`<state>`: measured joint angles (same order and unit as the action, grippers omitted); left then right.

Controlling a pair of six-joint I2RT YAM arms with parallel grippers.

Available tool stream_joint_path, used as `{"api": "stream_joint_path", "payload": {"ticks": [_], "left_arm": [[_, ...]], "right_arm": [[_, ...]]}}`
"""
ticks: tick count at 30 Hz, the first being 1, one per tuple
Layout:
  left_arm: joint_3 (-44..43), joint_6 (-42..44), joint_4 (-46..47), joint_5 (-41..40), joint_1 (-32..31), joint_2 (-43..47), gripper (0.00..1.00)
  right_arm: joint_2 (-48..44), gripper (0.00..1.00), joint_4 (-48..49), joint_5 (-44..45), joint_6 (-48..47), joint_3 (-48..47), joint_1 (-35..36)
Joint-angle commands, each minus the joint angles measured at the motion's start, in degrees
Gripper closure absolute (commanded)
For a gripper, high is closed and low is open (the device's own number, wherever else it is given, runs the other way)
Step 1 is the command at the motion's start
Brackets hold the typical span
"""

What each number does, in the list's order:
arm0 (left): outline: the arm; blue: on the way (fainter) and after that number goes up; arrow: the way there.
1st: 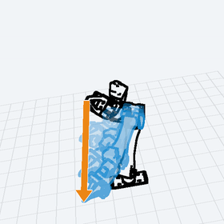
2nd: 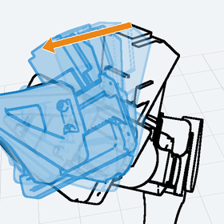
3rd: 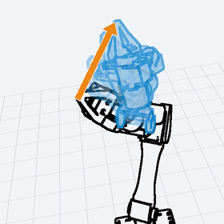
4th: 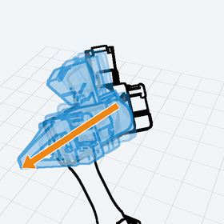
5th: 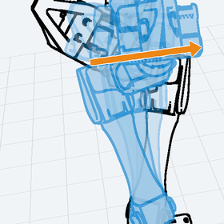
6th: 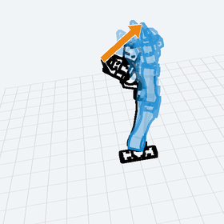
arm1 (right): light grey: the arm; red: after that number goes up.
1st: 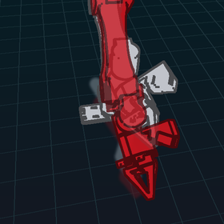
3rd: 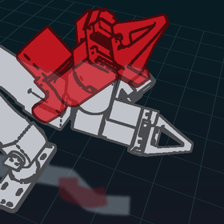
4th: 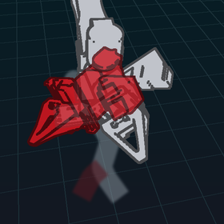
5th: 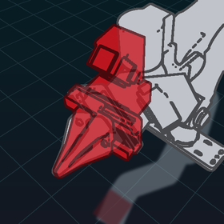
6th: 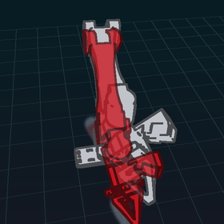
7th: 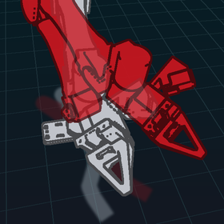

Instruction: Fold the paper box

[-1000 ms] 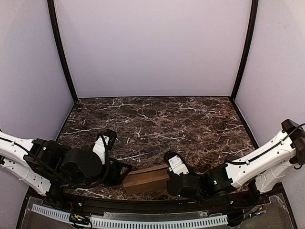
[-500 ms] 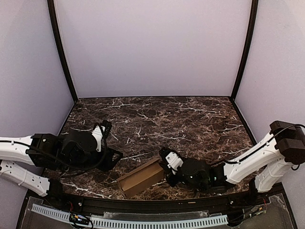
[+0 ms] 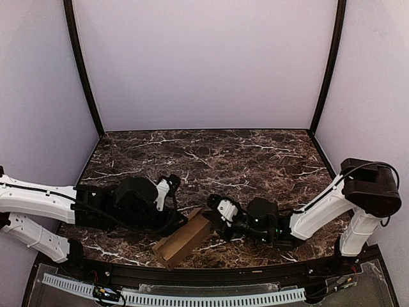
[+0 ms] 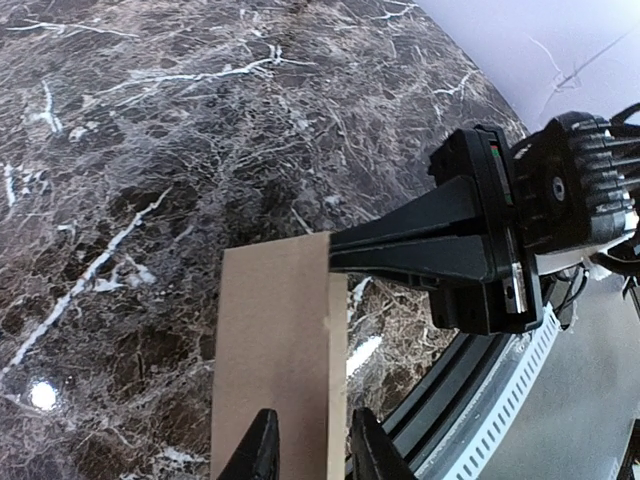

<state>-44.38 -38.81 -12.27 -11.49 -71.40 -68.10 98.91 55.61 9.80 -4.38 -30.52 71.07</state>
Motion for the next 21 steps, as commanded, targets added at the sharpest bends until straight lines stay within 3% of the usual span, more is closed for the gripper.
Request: {"api": "stream_joint_path", "payload": {"ticks": [1, 11, 21], "left_arm": [[1.6, 0.8, 5.5, 6.0, 0.3, -0.6, 0.77], [4.9, -2.0, 5.9, 8.0, 0.3, 1.1, 0.88], [6.1, -3.3, 7.5, 8.5, 0.3, -2.9, 0.99]], "right_arm": [[3.1, 1.0, -8.4, -2.3, -1.9, -0.1, -0.4], [3.5, 1.0, -11.4, -1.1, -2.0, -1.4, -0.6], [2.5, 1.0, -14.7, -1.3, -1.4, -2.8, -0.6]]}}
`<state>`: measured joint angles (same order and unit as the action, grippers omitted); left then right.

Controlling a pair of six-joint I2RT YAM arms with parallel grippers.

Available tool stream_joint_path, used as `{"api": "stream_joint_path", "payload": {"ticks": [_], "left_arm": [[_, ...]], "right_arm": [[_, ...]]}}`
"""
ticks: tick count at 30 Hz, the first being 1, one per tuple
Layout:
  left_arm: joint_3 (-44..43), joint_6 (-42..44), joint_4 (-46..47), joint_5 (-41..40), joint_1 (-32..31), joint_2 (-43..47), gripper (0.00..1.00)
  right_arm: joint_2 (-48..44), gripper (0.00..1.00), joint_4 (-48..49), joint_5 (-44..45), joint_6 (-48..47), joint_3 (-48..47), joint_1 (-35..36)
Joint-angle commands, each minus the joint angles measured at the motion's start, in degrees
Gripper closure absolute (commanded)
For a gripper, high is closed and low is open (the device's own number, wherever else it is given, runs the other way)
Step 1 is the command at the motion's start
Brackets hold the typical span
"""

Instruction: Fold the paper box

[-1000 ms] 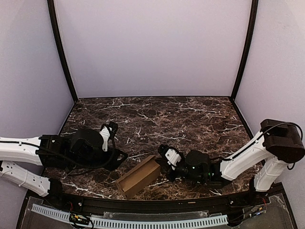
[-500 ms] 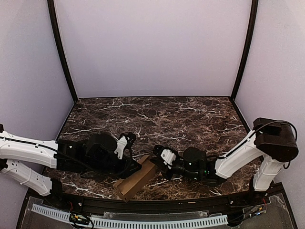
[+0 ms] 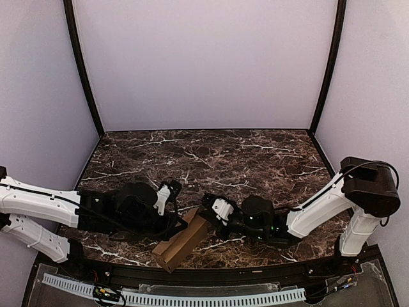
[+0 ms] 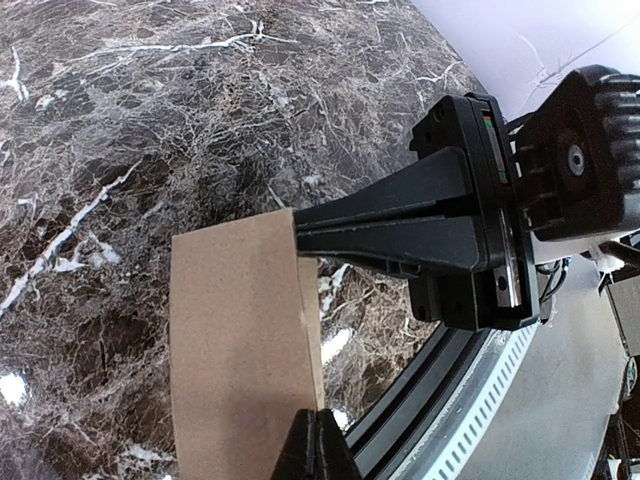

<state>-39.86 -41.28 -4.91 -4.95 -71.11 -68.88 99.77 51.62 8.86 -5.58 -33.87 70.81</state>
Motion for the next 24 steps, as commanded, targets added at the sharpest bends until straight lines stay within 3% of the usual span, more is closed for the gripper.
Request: {"api": "stream_joint_path", "payload": {"ticks": [1, 5, 10, 24], "left_arm": [[1.6, -0.9, 0.4, 2.1, 0.0, -2.3, 0.99], [1.7, -1.3, 0.9, 1.8, 0.0, -3.6, 0.99], [2.3, -2.0, 1.5, 0.8, 0.0, -4.5, 0.99], [4.0, -4.2, 2.7, -0.9, 0.0, -6.6, 0.99]], "right_arm": [[1.4, 0.99, -11.1, -0.4, -0.1, 0.6, -0.3], [-0.8, 0.72, -12.9, -1.4, 0.2, 0.6, -0.3], [-4.5, 0.5, -16.5, -2.6, 0.0, 1.1, -0.1], [-18.0, 0.41, -36.3, -8.6, -4.4, -1.3, -0.1]]}}
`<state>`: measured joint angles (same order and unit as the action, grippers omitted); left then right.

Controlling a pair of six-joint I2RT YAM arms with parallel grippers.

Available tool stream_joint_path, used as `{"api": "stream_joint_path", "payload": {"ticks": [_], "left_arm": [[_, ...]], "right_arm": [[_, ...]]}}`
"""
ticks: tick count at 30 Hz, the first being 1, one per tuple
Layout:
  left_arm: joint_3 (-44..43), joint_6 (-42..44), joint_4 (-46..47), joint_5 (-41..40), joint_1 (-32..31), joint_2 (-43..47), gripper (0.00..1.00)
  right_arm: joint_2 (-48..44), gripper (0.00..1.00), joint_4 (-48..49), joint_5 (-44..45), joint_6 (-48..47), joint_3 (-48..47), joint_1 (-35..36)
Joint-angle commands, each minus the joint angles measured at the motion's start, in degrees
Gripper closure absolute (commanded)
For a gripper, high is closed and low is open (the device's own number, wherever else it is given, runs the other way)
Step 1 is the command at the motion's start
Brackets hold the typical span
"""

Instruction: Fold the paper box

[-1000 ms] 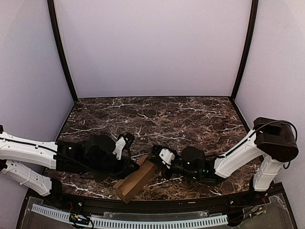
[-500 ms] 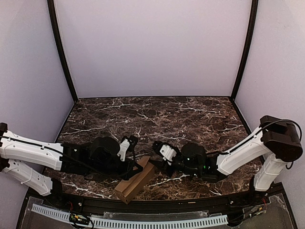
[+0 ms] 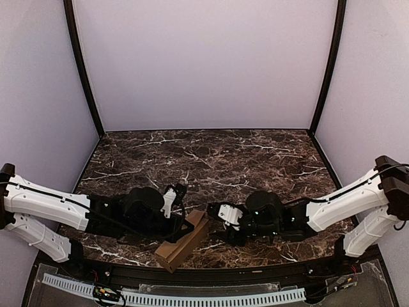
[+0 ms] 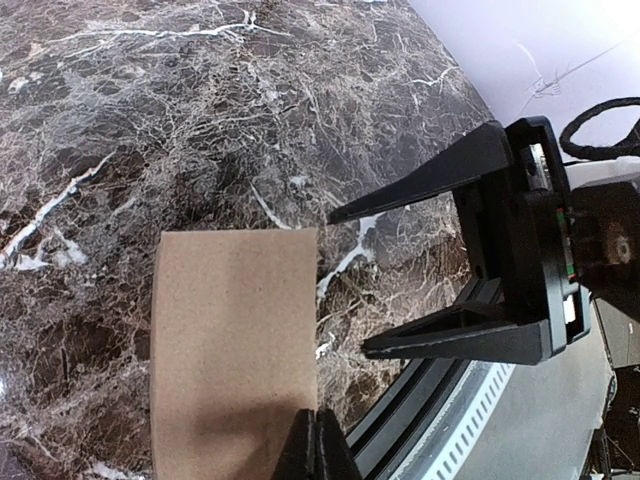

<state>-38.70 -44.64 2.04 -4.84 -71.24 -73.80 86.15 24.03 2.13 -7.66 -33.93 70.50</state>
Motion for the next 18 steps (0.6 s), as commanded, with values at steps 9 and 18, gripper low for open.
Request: {"api": "stream_joint_path", "payload": {"ticks": [9, 18], "left_arm": [[5.1, -1.6, -0.2, 0.2, 0.1, -3.4, 0.99], [6.2, -2.2, 1.0, 1.2, 0.1, -3.6, 0.99]], "right_arm": [[-7.0, 0.89, -13.0, -1.9, 1.0, -11.2, -1.5], [3.0, 1.0, -9.7, -4.3, 4.7, -16.8, -2.0]]}}
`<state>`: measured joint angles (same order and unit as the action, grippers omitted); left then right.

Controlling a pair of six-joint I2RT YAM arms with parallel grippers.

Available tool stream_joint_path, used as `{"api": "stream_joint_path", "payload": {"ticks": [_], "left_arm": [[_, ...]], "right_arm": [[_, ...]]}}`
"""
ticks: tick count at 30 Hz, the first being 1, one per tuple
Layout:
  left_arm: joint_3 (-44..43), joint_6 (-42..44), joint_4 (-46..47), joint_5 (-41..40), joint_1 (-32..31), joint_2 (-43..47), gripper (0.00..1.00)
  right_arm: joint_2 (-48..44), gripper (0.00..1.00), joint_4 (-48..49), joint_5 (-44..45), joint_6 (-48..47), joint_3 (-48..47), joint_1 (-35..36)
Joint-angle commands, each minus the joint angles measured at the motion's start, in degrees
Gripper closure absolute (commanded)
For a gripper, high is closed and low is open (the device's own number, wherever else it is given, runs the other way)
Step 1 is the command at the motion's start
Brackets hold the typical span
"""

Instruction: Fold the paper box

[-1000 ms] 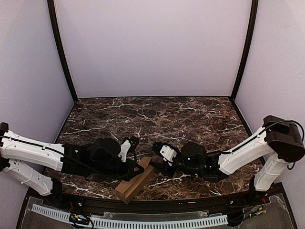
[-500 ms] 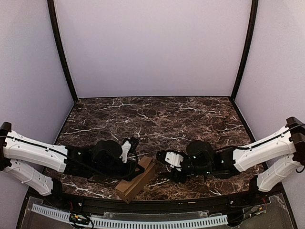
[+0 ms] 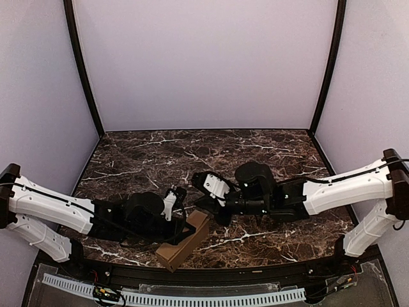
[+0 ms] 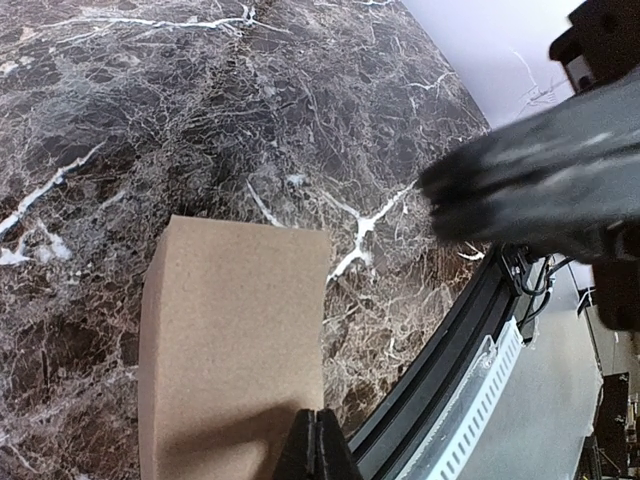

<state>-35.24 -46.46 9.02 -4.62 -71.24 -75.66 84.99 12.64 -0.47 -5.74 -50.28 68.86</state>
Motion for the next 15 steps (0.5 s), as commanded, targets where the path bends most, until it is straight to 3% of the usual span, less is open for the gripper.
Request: {"api": "stream_joint_path", "payload": {"ticks": [1, 9, 15], "left_arm": [[2.8, -0.5, -5.9, 1.0, 0.1, -1.8, 0.99], [2.8, -0.5, -5.7, 1.1, 0.1, -1.5, 0.99], [2.3, -0.3, -6.2, 1.2, 0.1, -1.5, 0.99]], "right_arm": [[5.3, 1.0, 2.8, -2.0, 3.5, 0.0, -0.4], [13.6, 1.0, 8.6, -2.1, 9.6, 7.6, -1.8], [9.1, 1.0, 7.7, -1.3, 9.3, 8.9, -1.7]]}}
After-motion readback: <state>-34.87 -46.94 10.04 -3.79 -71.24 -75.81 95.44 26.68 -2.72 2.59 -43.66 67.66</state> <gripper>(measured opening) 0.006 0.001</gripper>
